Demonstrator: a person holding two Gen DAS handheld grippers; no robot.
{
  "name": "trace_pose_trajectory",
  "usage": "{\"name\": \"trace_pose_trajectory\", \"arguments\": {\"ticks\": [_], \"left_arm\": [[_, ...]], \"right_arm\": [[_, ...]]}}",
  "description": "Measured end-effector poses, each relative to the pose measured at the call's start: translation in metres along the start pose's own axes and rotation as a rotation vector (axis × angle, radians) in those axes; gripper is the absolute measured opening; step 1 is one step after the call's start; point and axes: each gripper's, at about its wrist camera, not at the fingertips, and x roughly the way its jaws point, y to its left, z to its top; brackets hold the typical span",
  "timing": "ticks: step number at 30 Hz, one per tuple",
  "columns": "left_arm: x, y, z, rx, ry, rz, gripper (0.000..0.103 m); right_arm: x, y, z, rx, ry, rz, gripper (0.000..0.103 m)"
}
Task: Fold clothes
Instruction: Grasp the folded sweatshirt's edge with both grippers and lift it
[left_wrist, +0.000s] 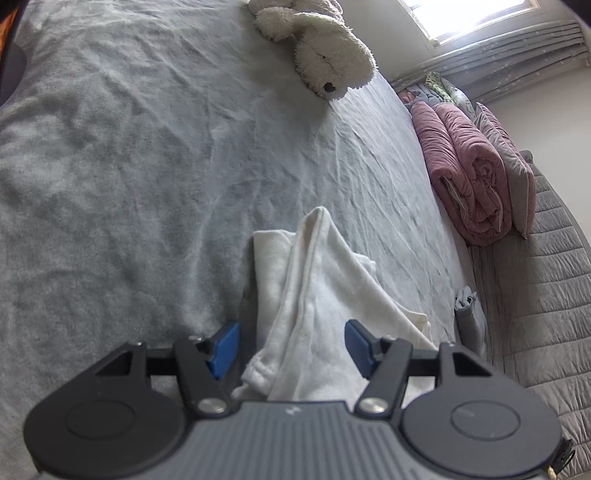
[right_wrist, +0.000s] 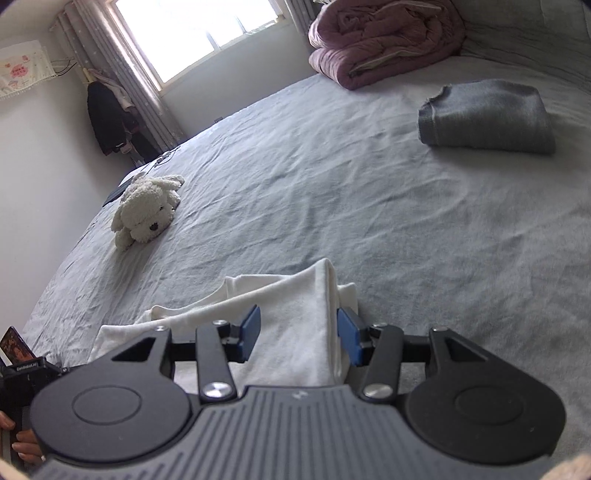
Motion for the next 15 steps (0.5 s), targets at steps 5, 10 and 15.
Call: {"name": "trace_pose_trajectory", "arguments": {"ticks": [5, 10, 15], "left_arm": [[0.006, -0.005, -0.003, 0.04, -0.03, 0.023, 0.045], [0.005, -0.004, -0.005, 0.029, -0.046, 0.021, 0.028], [0.001, -0.003, -0.005, 0.013, -0.055, 0.004, 0.022]], "right_arm": [[0.019, 0.036, -0.007, -0.16, -0.04, 0.043, 0.045], [0.044, 0.08, -0.022, -0.312, -0.034, 0.129, 0.035], [0.062, 0.111, -0.046, -0.459, 0.009, 0.166, 0.023]]}}
